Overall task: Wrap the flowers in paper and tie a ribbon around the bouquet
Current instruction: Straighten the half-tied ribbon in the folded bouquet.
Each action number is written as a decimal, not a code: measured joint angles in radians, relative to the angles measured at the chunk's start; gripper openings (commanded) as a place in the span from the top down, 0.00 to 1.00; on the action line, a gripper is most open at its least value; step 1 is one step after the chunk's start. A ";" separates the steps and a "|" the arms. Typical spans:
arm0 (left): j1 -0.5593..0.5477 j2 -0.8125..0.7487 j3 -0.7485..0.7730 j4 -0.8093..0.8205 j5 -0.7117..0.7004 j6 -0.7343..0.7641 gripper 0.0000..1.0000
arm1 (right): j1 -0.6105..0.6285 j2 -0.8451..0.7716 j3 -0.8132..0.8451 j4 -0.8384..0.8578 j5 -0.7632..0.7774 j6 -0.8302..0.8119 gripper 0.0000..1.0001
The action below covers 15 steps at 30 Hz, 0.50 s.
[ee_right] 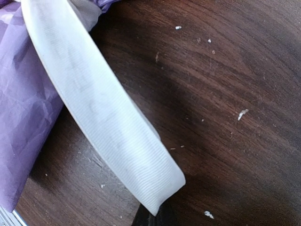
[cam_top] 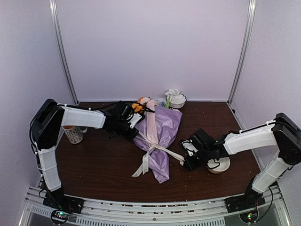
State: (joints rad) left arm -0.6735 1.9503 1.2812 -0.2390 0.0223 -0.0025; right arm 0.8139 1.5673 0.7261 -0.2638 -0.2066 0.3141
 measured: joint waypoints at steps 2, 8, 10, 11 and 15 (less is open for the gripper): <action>0.000 0.001 0.000 0.000 0.000 0.000 1.00 | 0.000 -0.006 -0.013 0.016 -0.006 0.009 1.00; 0.002 0.002 0.000 0.000 -0.001 0.000 1.00 | 0.012 -0.018 -0.036 0.045 -0.027 0.032 1.00; 0.002 0.002 0.000 0.000 0.002 0.000 1.00 | 0.013 -0.018 -0.037 0.048 -0.030 0.034 1.00; 0.003 0.002 0.000 0.000 0.006 0.001 1.00 | 0.013 -0.018 -0.037 0.047 -0.031 0.034 1.00; 0.009 -0.006 -0.035 0.035 0.049 0.014 0.58 | 0.018 -0.017 -0.014 0.012 -0.033 0.033 1.00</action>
State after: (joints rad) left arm -0.6647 1.9442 1.2465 -0.2035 0.0715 0.0116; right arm 0.8314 1.5501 0.7124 -0.2520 -0.2394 0.3473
